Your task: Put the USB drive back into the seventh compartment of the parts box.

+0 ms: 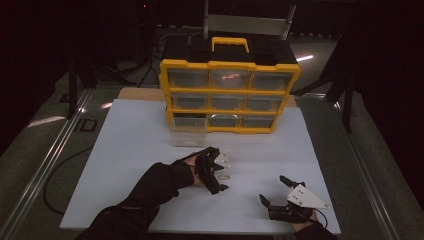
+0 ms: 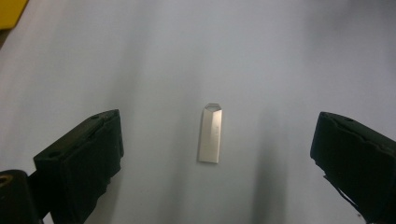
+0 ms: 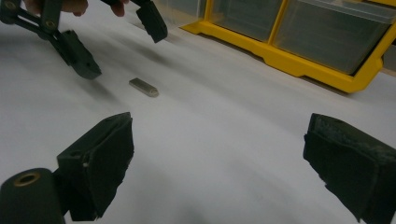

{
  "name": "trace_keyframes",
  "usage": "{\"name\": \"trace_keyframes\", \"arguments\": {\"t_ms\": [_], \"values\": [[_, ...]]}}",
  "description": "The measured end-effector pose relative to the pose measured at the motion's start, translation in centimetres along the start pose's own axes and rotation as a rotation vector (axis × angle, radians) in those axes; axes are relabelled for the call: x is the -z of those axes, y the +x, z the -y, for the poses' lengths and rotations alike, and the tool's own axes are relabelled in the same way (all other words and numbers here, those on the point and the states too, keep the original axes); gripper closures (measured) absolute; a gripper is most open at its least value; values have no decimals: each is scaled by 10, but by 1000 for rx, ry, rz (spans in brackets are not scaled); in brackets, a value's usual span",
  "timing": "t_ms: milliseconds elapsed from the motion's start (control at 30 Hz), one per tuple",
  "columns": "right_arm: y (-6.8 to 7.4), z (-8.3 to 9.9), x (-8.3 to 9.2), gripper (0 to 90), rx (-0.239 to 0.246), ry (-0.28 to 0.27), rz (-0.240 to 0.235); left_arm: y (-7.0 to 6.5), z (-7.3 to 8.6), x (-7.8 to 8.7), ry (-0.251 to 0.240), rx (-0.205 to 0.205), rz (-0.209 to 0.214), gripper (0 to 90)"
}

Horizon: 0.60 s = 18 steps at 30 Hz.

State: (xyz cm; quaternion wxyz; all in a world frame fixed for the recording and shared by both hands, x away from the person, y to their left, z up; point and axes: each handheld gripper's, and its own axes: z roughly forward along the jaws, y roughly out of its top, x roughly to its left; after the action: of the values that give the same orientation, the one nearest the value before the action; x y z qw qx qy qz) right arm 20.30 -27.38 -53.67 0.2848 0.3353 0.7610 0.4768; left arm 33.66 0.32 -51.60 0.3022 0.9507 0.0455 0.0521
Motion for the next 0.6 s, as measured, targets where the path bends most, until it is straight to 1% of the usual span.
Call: {"name": "trace_keyframes", "arguments": {"t_ms": [133, 167, 200, 300, 367, 400, 433, 567, 600], "values": [[0, 0, 0, 88, 3, -1, 2, 2, 1, -2, 17, -4, -4, 84], [0, 0, 0, 89, 0, -1, 1, 2, 1, -2, 17, -1, 0, 112], [0, 0, 0, 89, 0, -1, 1, 3, 2, -2, 16, -1, 10, 176], [0, 0, 0, 88, 4, 0, 0, 3, 2, -5, 25, 2, 7, 179], [0, 0, 0, 88, 0, -1, 0, 4, 2, -7, 37, 4, 0, 205], [0, 0, 0, 89, 3, 0, -1, 4, 2, -7, 40, 7, -1, 249], [0, 0, 0, 89, 3, 0, -1, 4, 2, -8, 42, 7, -3, 249], [0, 0, 0, 89, 1, 0, 0, 6, 0, -10, 48, 18, 19, 367], [0, 0, 0, 89, 6, -1, 0, 6, 0, -11, 50, 14, 25, 401]]}}
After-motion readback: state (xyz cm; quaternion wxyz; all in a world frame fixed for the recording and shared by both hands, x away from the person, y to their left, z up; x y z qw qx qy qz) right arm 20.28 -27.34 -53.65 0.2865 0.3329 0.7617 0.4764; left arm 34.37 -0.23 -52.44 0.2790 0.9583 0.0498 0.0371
